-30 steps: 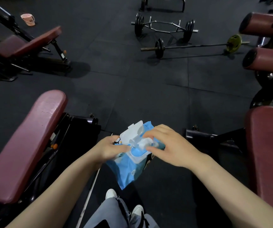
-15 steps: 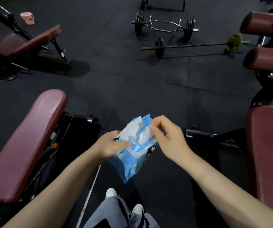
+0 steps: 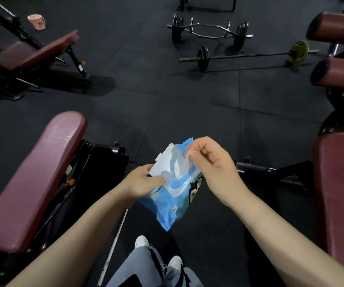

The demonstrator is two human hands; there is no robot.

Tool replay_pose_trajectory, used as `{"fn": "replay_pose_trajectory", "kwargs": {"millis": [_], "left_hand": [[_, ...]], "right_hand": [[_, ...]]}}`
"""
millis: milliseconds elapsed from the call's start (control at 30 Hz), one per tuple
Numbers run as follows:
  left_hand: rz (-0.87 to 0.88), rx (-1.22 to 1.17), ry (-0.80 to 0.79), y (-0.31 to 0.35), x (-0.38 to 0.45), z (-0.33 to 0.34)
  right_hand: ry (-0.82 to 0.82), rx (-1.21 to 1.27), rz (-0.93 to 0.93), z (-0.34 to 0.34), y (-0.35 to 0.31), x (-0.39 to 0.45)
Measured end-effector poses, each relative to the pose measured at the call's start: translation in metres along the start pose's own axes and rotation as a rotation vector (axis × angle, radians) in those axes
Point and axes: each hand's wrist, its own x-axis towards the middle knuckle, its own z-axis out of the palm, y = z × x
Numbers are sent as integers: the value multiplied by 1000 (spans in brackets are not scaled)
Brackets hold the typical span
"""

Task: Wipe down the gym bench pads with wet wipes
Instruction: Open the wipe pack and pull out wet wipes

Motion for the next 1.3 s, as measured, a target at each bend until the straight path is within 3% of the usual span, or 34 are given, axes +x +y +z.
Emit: {"fn": "replay_pose_trajectory", "kwargs": {"millis": [133, 233, 333, 400, 633, 800, 1000, 1300], "left_hand": [[-22, -23, 62, -2, 0, 1], [-36, -74, 100, -10, 2, 4], [-50, -97, 153, -11, 5, 7], [-38, -52, 167, -9, 6, 7], [-15, 40, 212, -8, 9, 4], [-25, 19, 199, -7, 8, 5], [-65, -15, 205, -10, 10, 2], [-90, -55, 202, -12, 9, 3]], "right_hand": [[-89, -257, -25, -16, 2, 5], [77, -350, 212, -26, 12, 13], [-78, -540, 499, -22, 21, 15], [-165, -546, 569, -20, 25, 16], [-216, -445, 577, -18, 31, 20], [-148, -598, 516, -8, 37, 19], [-39, -315, 480, -2, 31, 9], [-196, 47, 497, -13, 32, 3]]}}
